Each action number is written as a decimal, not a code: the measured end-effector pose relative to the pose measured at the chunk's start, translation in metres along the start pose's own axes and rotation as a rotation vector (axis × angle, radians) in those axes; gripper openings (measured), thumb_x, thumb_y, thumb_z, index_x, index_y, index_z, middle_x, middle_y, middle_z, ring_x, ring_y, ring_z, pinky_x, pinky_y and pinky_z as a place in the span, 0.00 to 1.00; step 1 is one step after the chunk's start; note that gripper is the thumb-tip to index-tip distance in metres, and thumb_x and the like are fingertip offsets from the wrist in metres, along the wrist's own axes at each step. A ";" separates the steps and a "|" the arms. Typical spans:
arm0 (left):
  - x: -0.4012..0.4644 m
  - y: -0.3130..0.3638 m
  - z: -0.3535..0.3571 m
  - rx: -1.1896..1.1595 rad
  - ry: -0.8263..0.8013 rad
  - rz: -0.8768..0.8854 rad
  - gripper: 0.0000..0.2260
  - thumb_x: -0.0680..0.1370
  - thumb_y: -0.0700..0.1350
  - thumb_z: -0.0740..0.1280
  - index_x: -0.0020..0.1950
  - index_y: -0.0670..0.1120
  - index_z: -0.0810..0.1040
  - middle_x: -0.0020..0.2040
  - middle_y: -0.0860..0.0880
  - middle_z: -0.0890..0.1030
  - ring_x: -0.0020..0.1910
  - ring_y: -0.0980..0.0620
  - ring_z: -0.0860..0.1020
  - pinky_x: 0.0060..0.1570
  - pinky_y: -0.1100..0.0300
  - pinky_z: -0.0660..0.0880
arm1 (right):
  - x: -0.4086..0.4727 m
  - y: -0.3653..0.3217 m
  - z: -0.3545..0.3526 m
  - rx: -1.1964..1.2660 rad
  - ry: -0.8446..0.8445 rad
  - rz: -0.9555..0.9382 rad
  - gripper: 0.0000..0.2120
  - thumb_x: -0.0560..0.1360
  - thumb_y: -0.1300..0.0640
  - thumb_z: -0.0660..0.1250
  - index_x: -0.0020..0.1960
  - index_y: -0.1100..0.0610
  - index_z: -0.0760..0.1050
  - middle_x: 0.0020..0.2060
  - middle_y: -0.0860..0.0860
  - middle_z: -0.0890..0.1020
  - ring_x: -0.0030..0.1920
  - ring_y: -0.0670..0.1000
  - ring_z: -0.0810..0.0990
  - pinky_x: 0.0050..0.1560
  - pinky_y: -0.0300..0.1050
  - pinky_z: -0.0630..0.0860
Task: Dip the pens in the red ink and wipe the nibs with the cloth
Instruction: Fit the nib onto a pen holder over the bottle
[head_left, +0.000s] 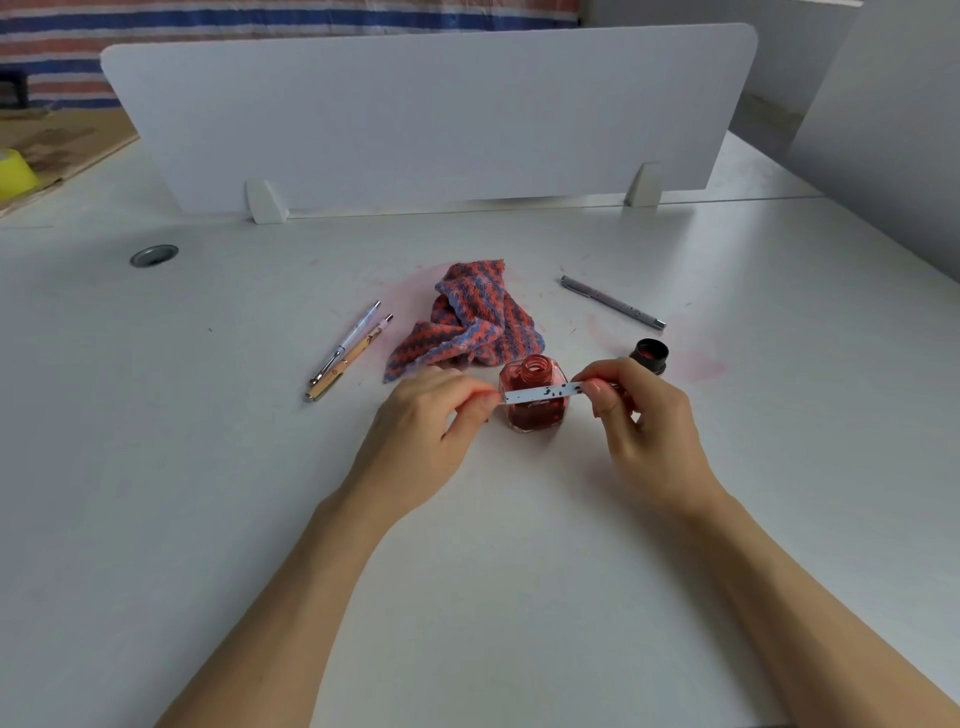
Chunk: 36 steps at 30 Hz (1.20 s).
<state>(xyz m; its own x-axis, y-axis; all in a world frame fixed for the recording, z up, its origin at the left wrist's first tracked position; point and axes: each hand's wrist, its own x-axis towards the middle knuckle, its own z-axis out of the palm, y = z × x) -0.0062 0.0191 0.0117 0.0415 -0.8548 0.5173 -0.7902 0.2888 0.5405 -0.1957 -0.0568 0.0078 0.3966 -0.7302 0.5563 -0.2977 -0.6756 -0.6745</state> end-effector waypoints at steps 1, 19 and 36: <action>0.000 0.000 0.001 0.012 0.008 0.007 0.14 0.76 0.52 0.59 0.46 0.44 0.79 0.39 0.51 0.79 0.40 0.52 0.75 0.43 0.51 0.73 | 0.000 0.000 0.000 -0.004 -0.003 0.001 0.12 0.75 0.52 0.58 0.45 0.60 0.76 0.33 0.36 0.72 0.35 0.37 0.73 0.36 0.26 0.65; 0.003 -0.020 -0.017 0.238 0.051 -0.054 0.22 0.67 0.59 0.70 0.55 0.47 0.76 0.50 0.51 0.78 0.53 0.52 0.72 0.52 0.60 0.64 | -0.002 0.005 0.000 -0.008 -0.013 0.079 0.06 0.76 0.52 0.54 0.42 0.50 0.68 0.28 0.39 0.74 0.29 0.42 0.69 0.30 0.32 0.63; 0.002 -0.024 -0.026 0.113 0.002 -0.113 0.04 0.74 0.37 0.69 0.46 0.43 0.79 0.41 0.53 0.78 0.42 0.60 0.73 0.44 0.75 0.66 | -0.003 0.007 -0.002 -0.097 -0.051 0.035 0.04 0.77 0.59 0.61 0.48 0.58 0.74 0.35 0.35 0.71 0.34 0.36 0.73 0.34 0.34 0.61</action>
<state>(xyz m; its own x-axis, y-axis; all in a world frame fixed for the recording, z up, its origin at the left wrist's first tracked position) 0.0285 0.0218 0.0171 0.1352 -0.8779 0.4593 -0.8444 0.1404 0.5170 -0.2007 -0.0594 0.0029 0.4271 -0.7491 0.5065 -0.3937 -0.6583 -0.6416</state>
